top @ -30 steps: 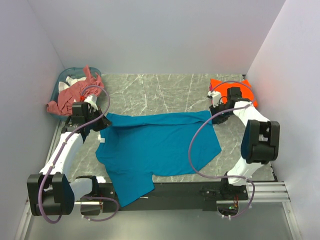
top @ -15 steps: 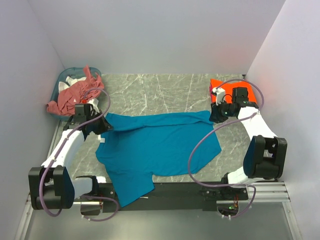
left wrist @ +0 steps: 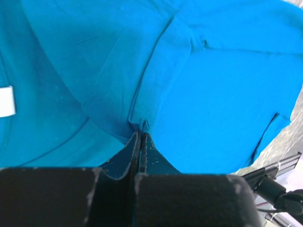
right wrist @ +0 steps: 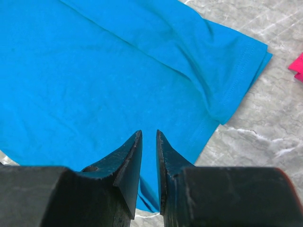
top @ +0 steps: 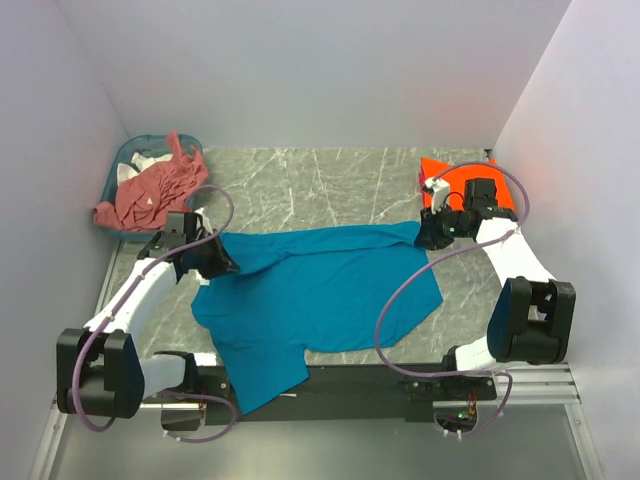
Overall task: Fold and stack the t-shirts
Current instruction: Fold the tshirt
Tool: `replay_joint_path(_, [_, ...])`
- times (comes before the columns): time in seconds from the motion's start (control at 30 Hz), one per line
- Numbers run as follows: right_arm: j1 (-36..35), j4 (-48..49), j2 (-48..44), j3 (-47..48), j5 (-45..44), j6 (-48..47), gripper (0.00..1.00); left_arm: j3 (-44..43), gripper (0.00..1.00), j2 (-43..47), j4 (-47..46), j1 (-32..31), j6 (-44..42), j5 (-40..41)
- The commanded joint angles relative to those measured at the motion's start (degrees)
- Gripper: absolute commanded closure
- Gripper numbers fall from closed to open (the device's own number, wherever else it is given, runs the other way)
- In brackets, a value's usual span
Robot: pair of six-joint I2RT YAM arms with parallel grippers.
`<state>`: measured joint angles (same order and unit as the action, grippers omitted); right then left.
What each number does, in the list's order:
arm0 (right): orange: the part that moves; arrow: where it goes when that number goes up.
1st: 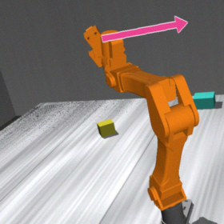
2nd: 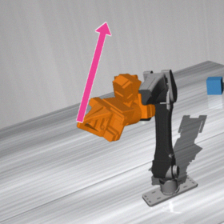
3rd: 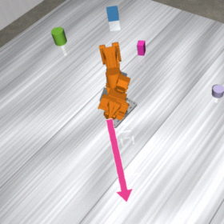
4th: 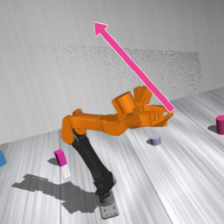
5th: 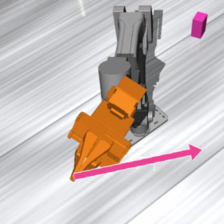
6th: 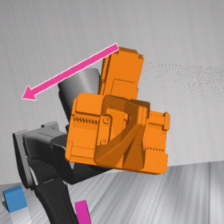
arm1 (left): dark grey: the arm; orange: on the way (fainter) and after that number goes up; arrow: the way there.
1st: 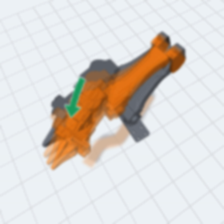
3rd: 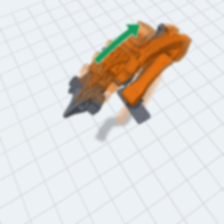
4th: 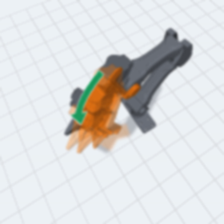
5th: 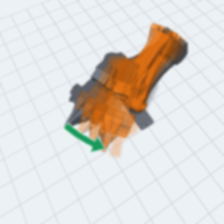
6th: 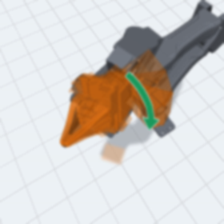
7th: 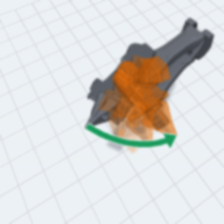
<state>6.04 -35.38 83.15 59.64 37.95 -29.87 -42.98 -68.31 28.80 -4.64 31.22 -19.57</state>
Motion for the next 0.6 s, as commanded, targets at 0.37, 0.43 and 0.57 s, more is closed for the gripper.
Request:
replay_joint_path(0.37, [0.11, 0.22, -2.03, -0.92, 2.21, 0.34, 0.74, 0.8, 1.0, 2.66, 2.23, -3.44, 2.35, 2.43])
replay_joint_path(0.43, [0.11, 0.31, -2.03, -0.93, 2.21, 0.25, 0.74, 0.71, 0.99, 2.66, 2.67, -3.79, 2.35, 2.26])
replay_joint_path(0.57, [0.11, 0.31, -1.86, -0.75, 2.3, 0.34, 0.74, 0.97, 0.99, 2.05, 3.11, -4.32, 2.18, 1.56])
